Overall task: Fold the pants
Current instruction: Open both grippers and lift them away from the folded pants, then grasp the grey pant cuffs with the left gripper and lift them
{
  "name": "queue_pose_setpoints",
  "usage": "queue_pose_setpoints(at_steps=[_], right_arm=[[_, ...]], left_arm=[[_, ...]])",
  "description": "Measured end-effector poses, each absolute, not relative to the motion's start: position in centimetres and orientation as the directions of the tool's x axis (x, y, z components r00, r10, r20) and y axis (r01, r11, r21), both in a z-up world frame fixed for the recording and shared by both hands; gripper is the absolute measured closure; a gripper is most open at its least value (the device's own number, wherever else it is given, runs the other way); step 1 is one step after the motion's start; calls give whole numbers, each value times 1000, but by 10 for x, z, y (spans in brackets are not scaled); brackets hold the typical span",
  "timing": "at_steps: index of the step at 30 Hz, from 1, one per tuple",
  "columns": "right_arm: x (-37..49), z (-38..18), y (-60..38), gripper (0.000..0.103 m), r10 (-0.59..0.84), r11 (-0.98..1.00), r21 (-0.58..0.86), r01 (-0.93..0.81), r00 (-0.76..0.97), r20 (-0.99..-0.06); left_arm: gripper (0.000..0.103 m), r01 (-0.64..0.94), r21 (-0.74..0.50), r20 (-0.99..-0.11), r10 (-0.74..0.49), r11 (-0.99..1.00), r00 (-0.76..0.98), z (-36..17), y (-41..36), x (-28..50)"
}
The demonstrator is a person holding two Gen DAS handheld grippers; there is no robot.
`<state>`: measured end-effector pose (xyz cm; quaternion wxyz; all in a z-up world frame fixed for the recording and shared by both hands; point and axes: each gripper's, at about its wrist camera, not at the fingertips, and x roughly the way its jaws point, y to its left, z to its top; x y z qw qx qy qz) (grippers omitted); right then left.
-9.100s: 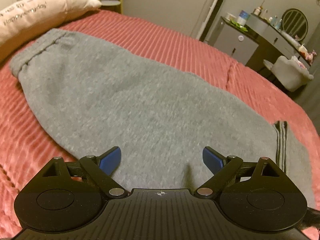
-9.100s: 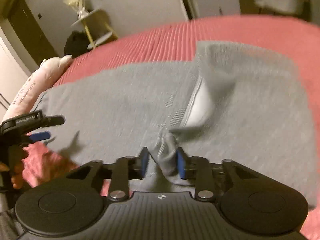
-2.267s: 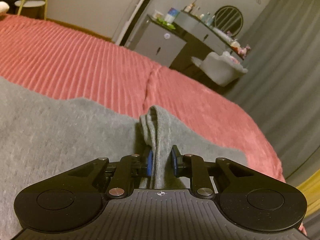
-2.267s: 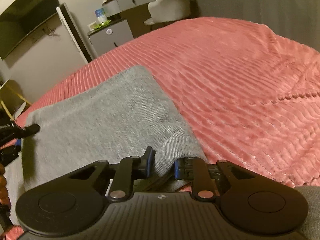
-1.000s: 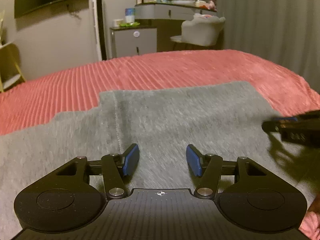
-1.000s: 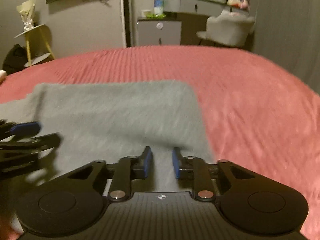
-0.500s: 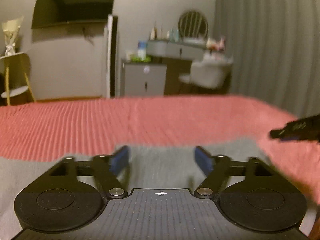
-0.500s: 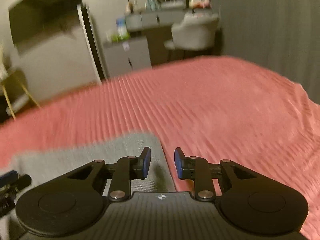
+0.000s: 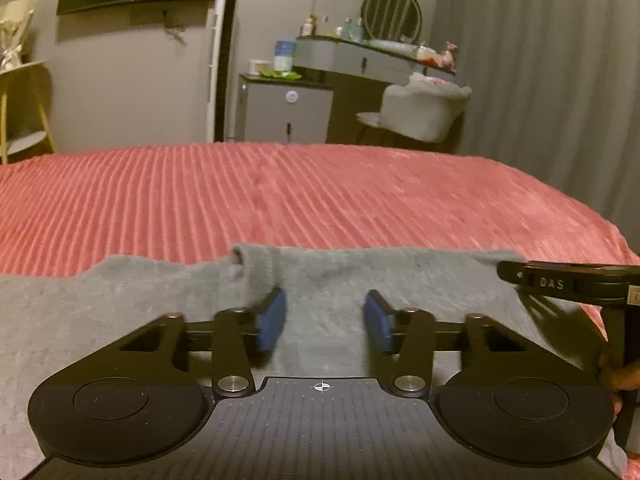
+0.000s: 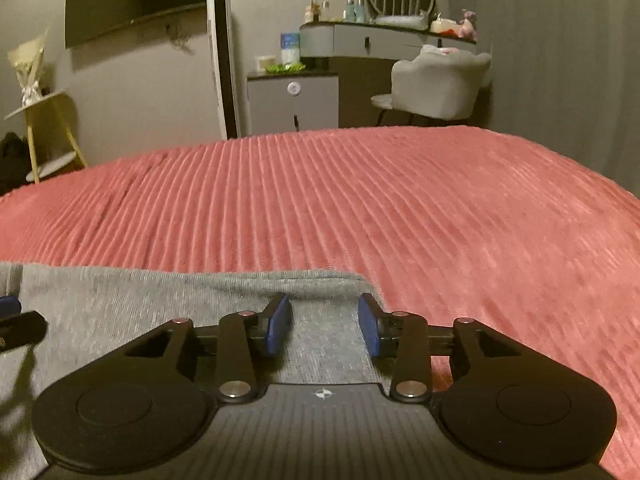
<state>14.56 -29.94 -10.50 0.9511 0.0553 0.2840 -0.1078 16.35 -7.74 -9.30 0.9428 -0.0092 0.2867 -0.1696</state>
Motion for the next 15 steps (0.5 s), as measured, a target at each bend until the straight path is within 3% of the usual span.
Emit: queue_pose_setpoints(at_steps=[1, 2, 3, 4, 5, 6, 7, 9, 11, 15], right_arm=[[148, -105, -302, 60, -176, 970, 46, 239, 817, -549], [147, -105, -302, 29, -200, 965, 35, 260, 814, -546], [145, -105, -303, 14, -269, 944, 10, 330, 788, -554], [140, -103, -307, 15, -307, 925, 16, 380, 771, -558], [131, -100, -311, 19, -311, 912, 53, 407, 769, -559], [119, -95, -313, 20, -302, 908, 83, 412, 777, -552], [110, -92, -311, 20, -294, 911, 91, 403, 786, -544], [94, -85, -302, 20, -267, 933, 59, 355, 793, -548], [79, -82, -287, 20, -232, 954, 29, 297, 799, -555], [71, -90, -262, 5, -208, 970, -42, 238, 730, -652]], left_arm=[[74, 303, -105, -531, -311, 947, 788, -93, -73, 162], [89, 288, -93, -527, -293, 953, 798, -92, -69, 161], [95, 271, -89, -524, -277, 958, 805, -90, -64, 158], [91, 245, -102, -516, -262, 964, 815, -85, -57, 152], [67, 181, -89, -504, -201, 979, 840, -79, -52, 146], [23, 92, -61, -487, -110, 994, 867, -73, -47, 139], [12, 0, -55, -449, -25, 998, 893, -66, -37, 132], [12, -77, -147, -436, 6, 986, 900, -56, -13, 128], [12, -181, -260, -486, 34, 948, 873, -50, 16, 126], [12, -356, -331, -564, 119, 874, 817, -46, 70, 103]])
